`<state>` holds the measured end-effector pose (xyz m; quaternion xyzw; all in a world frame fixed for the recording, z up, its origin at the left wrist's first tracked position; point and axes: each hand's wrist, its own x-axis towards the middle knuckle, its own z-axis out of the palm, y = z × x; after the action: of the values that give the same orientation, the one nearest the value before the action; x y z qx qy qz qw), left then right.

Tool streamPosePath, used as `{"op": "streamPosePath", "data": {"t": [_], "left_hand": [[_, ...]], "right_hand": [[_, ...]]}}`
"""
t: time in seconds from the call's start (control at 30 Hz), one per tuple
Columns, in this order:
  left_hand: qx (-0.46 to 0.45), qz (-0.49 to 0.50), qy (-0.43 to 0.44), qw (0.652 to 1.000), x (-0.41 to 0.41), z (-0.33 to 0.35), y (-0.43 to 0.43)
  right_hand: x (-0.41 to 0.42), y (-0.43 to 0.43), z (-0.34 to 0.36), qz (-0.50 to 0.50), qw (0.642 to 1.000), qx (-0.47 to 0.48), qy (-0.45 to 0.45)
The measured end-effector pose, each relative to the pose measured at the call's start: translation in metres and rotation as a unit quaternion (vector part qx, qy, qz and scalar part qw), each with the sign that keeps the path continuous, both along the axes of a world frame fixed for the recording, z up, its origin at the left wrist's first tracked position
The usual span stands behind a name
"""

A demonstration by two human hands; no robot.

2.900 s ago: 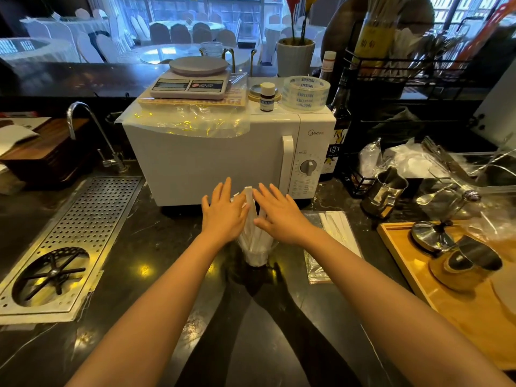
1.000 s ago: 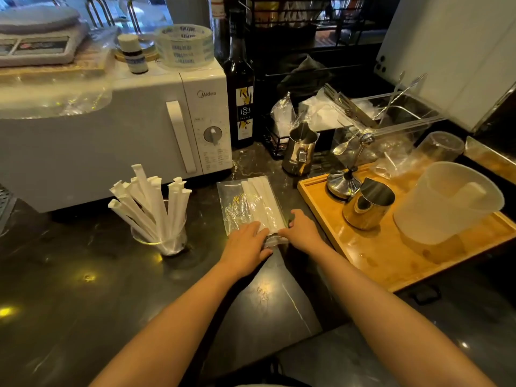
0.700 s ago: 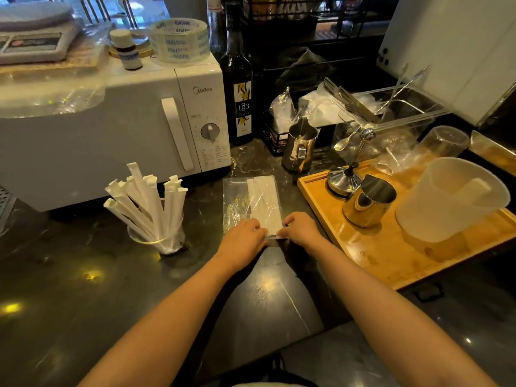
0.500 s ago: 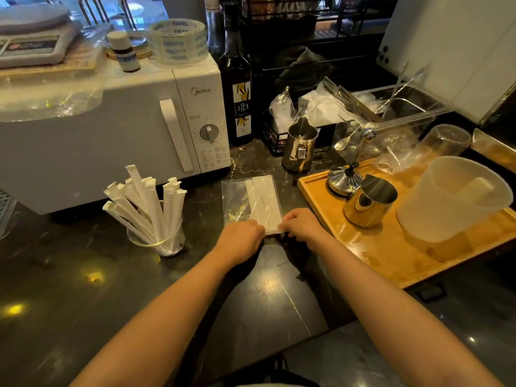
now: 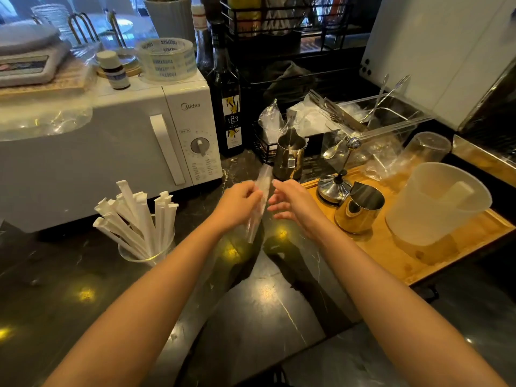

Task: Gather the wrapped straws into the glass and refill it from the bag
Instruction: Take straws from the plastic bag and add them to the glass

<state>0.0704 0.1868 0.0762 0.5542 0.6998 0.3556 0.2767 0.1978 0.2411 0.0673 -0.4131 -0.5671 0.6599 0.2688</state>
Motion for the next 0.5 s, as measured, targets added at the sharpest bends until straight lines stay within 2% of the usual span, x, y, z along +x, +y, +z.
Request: {"op": "streamPosePath", "data": {"t": [0.1,0.17,0.37,0.5], "left_hand": [[-0.001,-0.017,-0.112,0.994,-0.004,0.013,0.001],[-0.017,-0.04,-0.156,0.987,-0.008,0.018,0.0],[-0.054,-0.101,-0.225,0.968,-0.016,0.021,-0.002],[-0.042,-0.117,-0.229,0.965,-0.018,0.02,-0.004]], "right_hand": [[-0.001,-0.002,0.004,0.06,0.996,0.065,0.002],[-0.002,-0.003,0.005,0.092,0.992,0.088,0.009],[-0.006,-0.003,0.007,0.115,0.988,0.106,0.015],[-0.008,-0.005,0.006,0.114,0.987,0.108,0.022]]}}
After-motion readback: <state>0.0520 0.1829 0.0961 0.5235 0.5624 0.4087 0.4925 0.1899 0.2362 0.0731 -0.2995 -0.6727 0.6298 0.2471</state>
